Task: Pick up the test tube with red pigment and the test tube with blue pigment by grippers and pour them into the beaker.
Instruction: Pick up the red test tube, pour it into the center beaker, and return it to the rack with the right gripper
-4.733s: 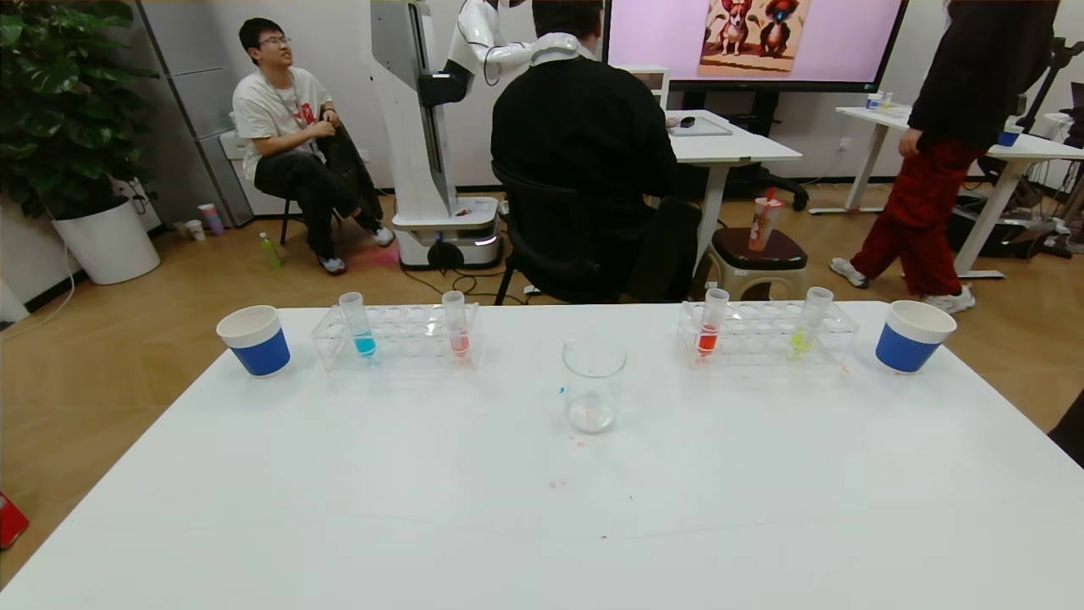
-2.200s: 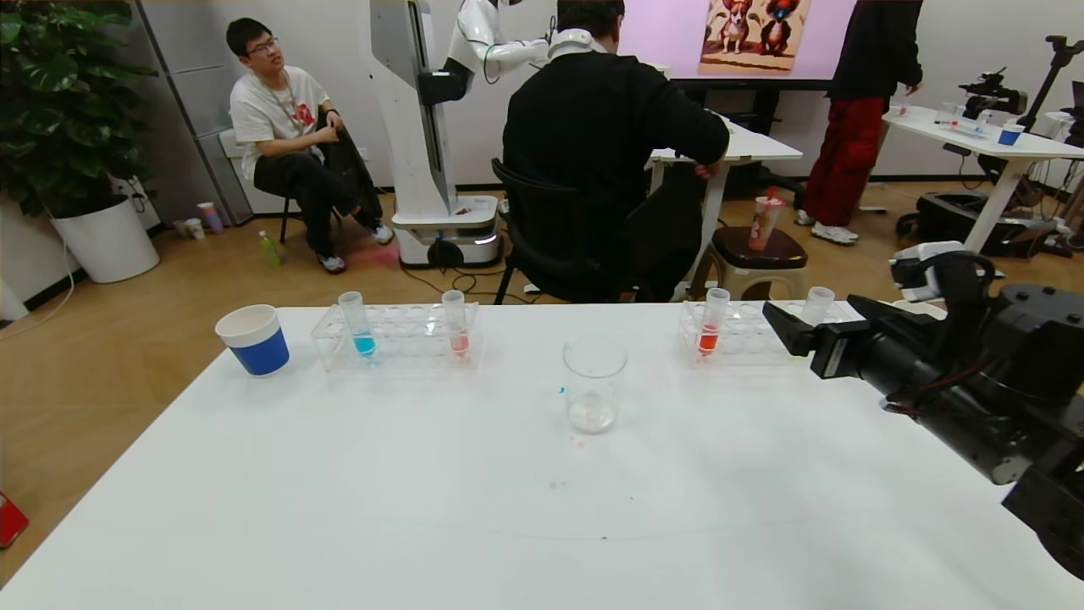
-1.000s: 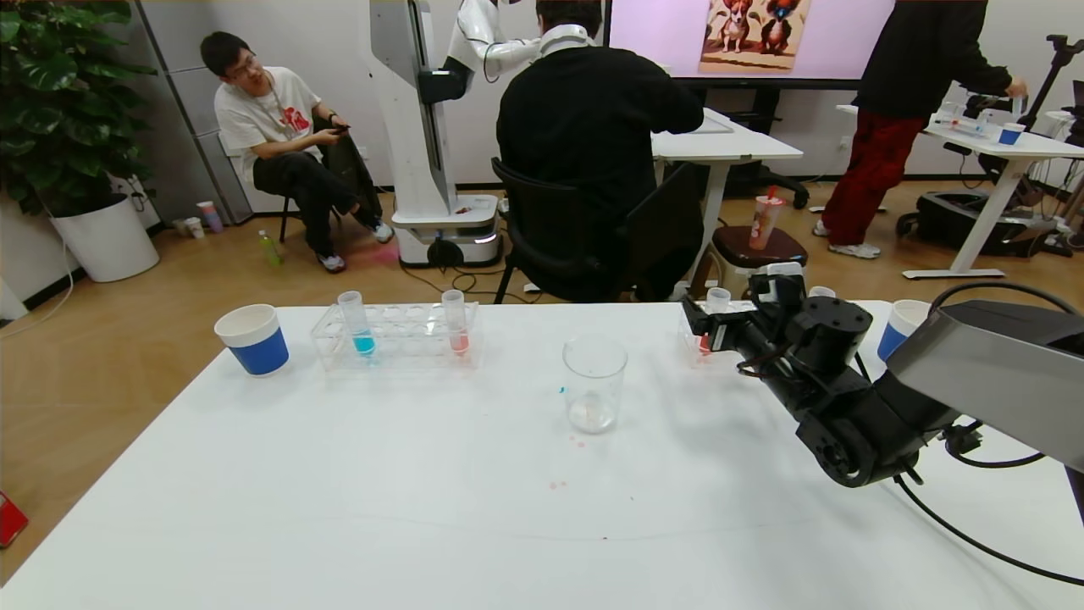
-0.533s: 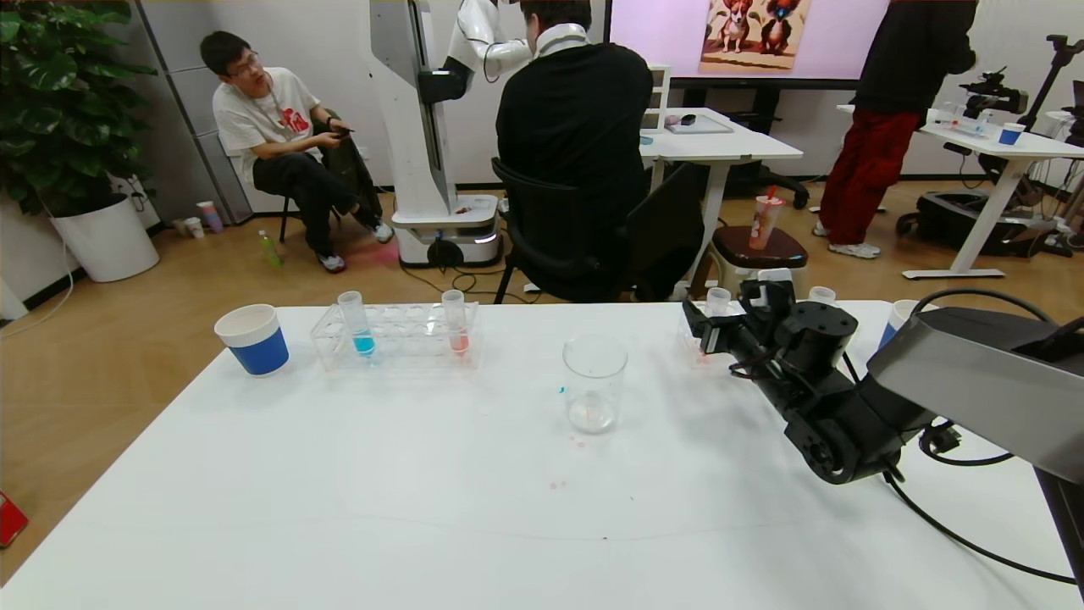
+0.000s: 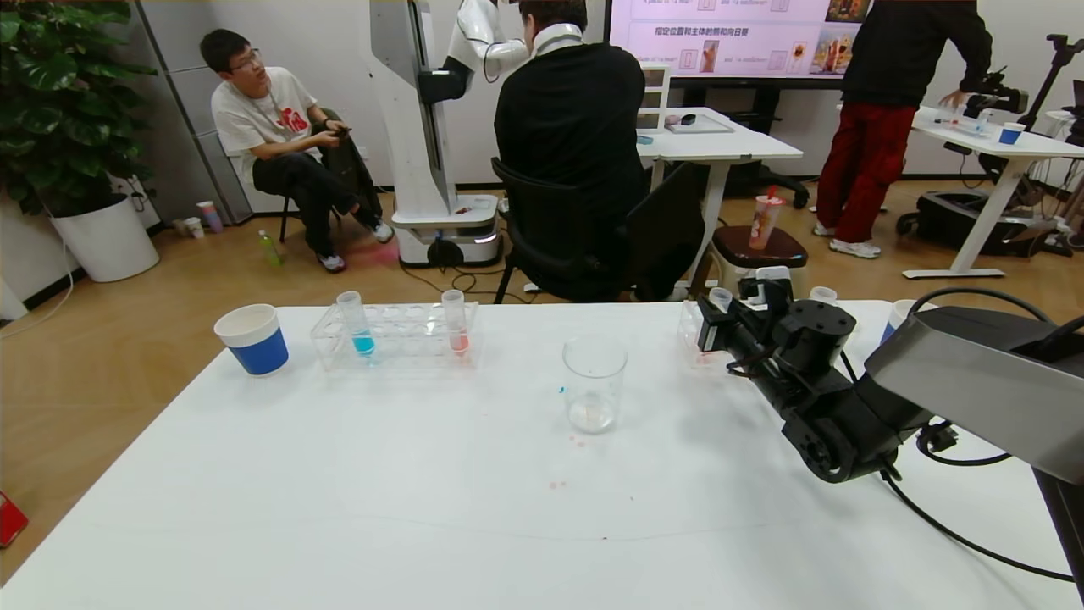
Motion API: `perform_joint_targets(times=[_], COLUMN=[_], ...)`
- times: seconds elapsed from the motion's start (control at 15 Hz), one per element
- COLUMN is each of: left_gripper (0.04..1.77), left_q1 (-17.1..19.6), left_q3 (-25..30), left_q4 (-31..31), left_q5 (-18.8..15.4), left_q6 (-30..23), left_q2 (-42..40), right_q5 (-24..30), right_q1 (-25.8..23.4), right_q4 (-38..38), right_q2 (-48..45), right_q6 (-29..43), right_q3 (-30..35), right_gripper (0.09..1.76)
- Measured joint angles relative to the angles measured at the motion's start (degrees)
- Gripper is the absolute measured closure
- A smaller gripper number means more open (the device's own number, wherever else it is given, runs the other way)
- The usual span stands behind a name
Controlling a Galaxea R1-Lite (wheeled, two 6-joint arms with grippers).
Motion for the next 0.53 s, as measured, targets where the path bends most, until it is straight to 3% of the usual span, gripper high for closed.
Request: perform_joint_targets(times=[0.27,0.53], left_gripper=[0.06,0.06], left_q1=[-0.02,-0.02], left_q3=[0.0,0.0], left_q4=[0.0,0.0], left_q5=[0.02,-0.01], left_q6=[-0.02,0.0], left_q2=[0.0,0.0], right_q5=[-0.02,-0.05], right_q1=[-0.09,-0.06], right_q4=[2.04,8.77], right_q2=[-2.01,-6.23], right_q6=[-1.32,-3.1], right_q3=[-0.8,-3.82], right_gripper=[1.36,1.36])
